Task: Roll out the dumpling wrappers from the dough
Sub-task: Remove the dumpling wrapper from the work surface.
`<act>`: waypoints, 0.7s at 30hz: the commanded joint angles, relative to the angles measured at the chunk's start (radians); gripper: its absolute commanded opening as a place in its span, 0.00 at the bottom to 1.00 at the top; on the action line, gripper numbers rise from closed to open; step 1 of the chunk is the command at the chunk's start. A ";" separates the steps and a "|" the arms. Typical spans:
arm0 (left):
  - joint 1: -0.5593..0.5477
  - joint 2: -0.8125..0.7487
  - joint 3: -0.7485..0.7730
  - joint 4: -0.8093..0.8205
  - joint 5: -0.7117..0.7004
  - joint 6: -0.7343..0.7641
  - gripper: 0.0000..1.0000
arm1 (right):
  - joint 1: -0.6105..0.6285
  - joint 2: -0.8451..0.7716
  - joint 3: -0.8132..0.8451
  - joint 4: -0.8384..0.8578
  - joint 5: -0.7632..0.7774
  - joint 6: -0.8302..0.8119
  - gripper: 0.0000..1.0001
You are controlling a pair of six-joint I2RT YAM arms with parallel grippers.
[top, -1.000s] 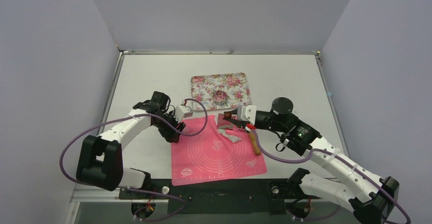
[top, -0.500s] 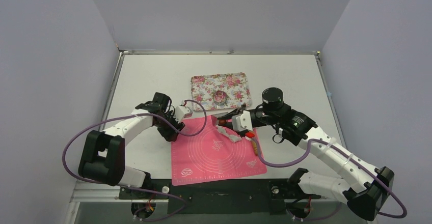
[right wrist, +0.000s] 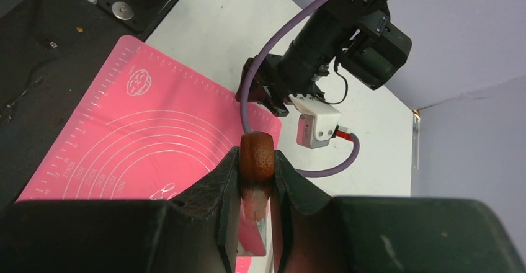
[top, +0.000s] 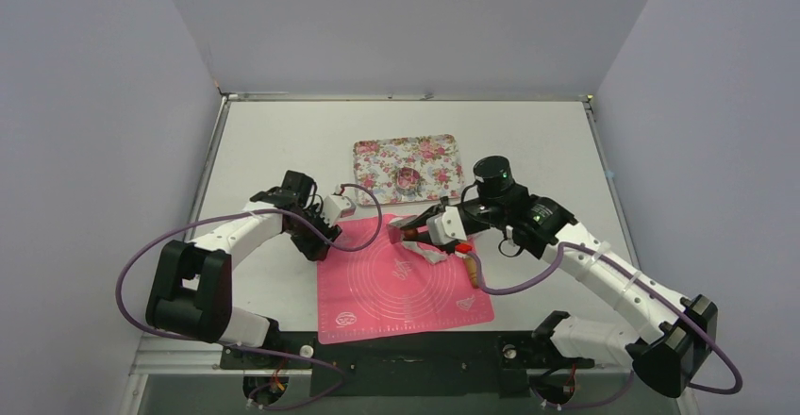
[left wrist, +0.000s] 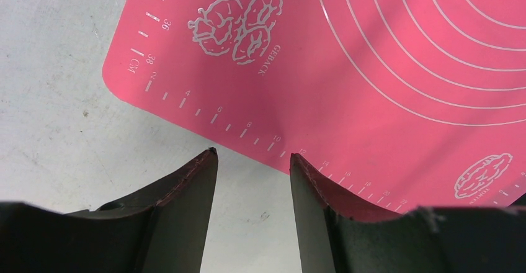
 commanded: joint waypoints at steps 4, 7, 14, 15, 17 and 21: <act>0.009 0.003 0.011 0.016 0.017 0.016 0.45 | -0.008 0.060 0.097 -0.069 -0.055 -0.141 0.00; 0.010 0.002 0.007 0.019 0.017 0.019 0.45 | -0.005 0.071 0.120 -0.112 -0.063 -0.179 0.00; 0.010 -0.004 -0.004 0.025 0.015 0.018 0.45 | 0.002 0.074 0.097 -0.172 0.019 -0.219 0.00; 0.009 -0.005 -0.005 0.025 0.015 0.019 0.45 | 0.006 0.070 0.064 -0.173 0.034 -0.212 0.00; 0.010 -0.010 -0.004 0.019 0.015 0.022 0.45 | 0.017 0.046 0.001 -0.162 0.077 -0.173 0.00; 0.009 -0.013 -0.001 0.022 0.014 0.032 0.45 | 0.031 -0.027 -0.182 0.052 0.175 0.029 0.00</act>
